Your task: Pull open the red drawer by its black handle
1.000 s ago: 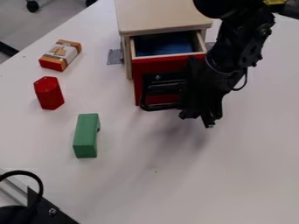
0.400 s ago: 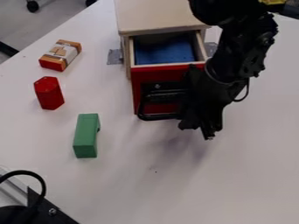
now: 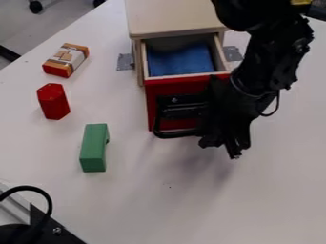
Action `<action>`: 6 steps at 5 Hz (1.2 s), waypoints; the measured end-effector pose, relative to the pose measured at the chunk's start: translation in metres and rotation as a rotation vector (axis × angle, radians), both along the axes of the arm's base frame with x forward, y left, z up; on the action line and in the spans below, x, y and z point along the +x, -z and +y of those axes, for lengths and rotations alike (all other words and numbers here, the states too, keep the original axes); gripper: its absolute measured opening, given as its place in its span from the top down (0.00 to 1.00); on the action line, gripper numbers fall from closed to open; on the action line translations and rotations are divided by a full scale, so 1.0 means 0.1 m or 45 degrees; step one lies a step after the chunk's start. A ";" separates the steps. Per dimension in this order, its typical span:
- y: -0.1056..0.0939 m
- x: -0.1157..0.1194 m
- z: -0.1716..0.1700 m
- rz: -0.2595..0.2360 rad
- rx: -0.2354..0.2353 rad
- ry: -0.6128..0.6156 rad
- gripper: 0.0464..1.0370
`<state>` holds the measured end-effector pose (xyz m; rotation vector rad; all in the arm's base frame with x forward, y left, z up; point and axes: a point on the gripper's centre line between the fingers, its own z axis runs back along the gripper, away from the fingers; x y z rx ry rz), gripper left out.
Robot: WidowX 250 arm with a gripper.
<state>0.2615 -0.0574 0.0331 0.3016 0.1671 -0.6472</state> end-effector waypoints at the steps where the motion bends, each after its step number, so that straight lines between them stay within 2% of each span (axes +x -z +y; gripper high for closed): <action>1: 0.00 -0.02 -0.03 0.004 0.000 -0.006 0.90; 2: 0.00 -0.02 -0.06 -0.004 0.002 -0.013 0.88; 3: -0.03 -0.05 -0.05 -0.010 0.011 -0.082 0.66; 4: -0.08 -0.05 -0.04 -0.030 0.014 -0.085 0.33; 5: -0.13 -0.08 -0.03 -0.038 0.009 -0.095 0.06; 6: -0.22 -0.08 -0.04 -0.062 -0.010 -0.106 0.04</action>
